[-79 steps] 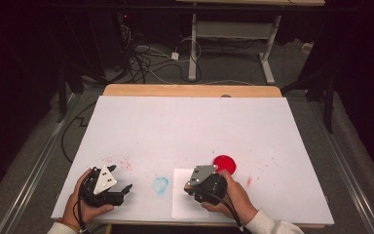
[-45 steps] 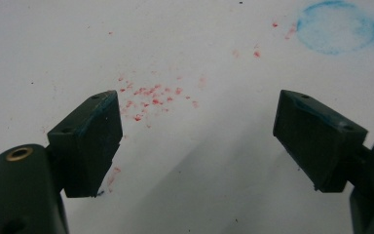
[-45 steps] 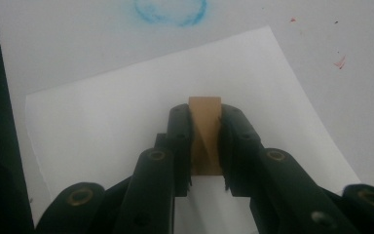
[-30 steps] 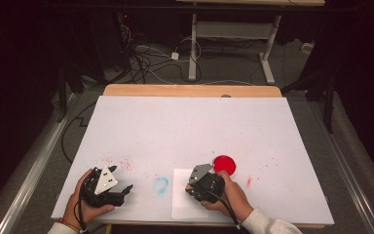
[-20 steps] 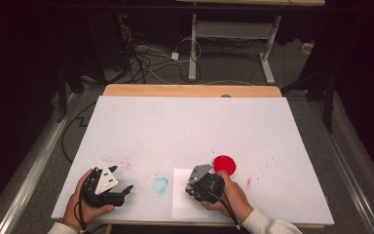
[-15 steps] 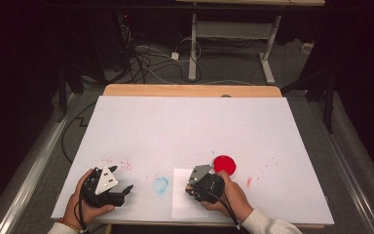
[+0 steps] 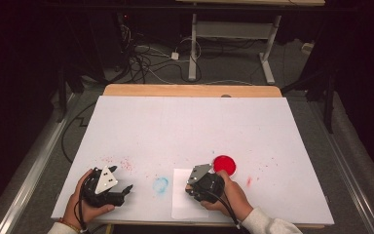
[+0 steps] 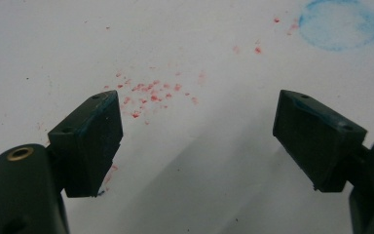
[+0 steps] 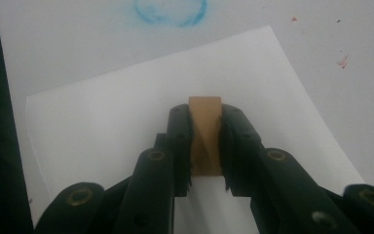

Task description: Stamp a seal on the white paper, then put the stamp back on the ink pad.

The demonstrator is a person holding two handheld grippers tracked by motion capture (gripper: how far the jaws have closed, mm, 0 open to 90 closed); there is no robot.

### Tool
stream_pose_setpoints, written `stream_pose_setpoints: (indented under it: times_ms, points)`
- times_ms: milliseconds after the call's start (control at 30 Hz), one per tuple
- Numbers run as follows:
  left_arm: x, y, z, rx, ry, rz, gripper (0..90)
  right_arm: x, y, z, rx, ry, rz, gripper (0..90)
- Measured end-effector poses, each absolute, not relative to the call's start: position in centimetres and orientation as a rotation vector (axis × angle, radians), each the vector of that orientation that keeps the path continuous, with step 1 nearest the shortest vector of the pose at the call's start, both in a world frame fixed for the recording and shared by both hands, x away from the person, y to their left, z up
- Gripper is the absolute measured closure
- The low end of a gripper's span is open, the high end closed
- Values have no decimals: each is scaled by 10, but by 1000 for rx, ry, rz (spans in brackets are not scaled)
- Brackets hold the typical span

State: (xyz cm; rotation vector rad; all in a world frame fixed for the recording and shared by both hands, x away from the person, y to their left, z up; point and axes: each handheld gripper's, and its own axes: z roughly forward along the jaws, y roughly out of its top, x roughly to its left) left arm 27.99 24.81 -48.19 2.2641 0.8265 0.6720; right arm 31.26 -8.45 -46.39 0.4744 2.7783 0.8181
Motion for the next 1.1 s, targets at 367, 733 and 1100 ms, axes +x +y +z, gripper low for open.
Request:
stream_pose_setpoints:
  times_ms: [367, 733, 1100]
  points:
    - [280, 249, -482, 2255, 841, 654, 177, 313, -85, -464, 475, 2780, 824, 761]
    - [280, 250, -482, 2258, 821, 666, 177, 309, -90, -446, 455, 2735, 900, 761]
    - [277, 252, -482, 2253, 851, 660, 177, 311, -104, -420, 460, 2664, 995, 760]
